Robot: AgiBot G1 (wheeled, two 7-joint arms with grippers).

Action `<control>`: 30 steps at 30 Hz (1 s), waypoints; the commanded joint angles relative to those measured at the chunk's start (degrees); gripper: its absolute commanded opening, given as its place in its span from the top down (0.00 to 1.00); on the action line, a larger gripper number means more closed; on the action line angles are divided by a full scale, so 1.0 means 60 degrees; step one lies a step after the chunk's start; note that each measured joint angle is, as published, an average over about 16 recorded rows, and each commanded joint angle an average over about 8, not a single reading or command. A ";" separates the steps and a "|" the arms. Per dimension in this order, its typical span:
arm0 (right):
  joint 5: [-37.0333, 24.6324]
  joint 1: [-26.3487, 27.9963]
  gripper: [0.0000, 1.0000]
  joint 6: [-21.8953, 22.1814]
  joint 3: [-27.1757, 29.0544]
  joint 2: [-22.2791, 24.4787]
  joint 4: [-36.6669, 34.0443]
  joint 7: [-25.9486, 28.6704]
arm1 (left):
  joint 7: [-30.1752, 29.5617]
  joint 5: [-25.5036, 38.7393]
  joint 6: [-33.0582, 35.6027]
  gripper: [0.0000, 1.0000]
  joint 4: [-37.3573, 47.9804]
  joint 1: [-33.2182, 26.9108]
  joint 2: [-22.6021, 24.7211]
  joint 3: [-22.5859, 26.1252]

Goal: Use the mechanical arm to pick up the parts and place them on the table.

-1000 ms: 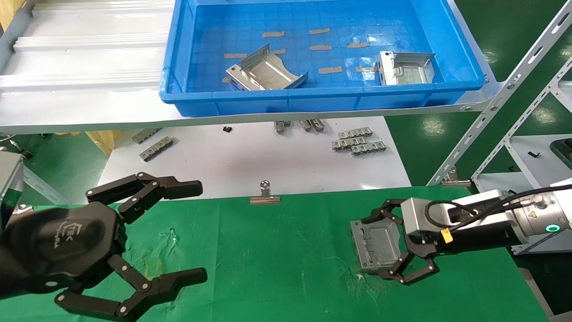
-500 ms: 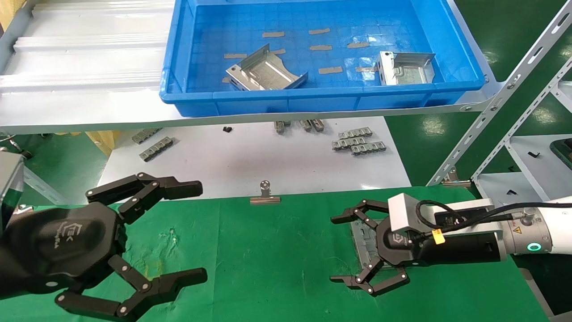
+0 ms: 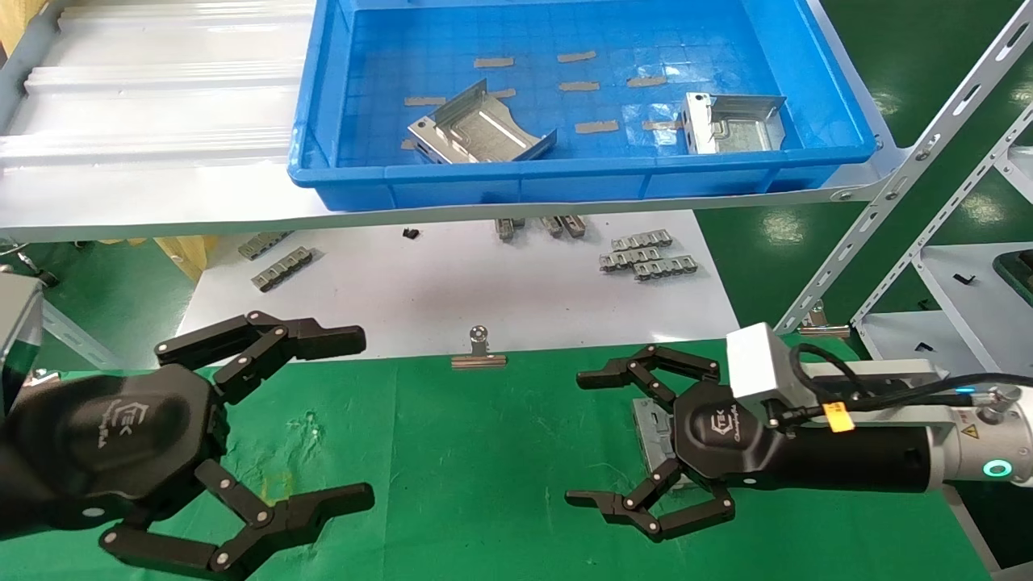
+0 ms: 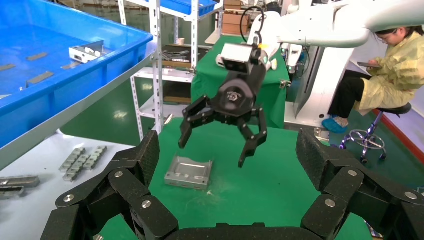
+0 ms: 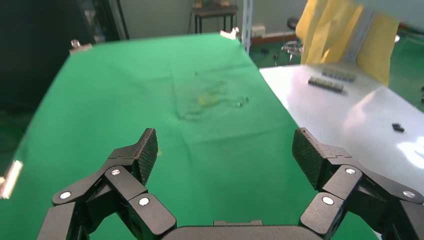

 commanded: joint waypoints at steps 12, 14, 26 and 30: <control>0.0343 -0.1471 0.00 0.0217 0.2243 0.0791 0.2451 0.1791 | 0.0000 0.0000 0.0000 0.00 0.0000 0.0000 0.0000 0.0000; 0.0396 -0.1696 0.00 0.0250 0.2585 0.0912 0.2826 0.2064 | 0.0000 0.0000 0.0000 0.00 0.0000 0.0000 0.0000 0.0000; 0.0701 -0.3006 0.00 0.0440 0.4584 0.1615 0.5010 0.3661 | 0.0000 0.0000 0.0000 0.00 0.0000 0.0000 0.0000 0.0000; 0.0780 -0.3306 0.00 0.0469 0.5048 0.1777 0.5516 0.3985 | 0.0001 -0.0001 -0.0002 0.00 0.0002 0.0001 0.0000 0.0000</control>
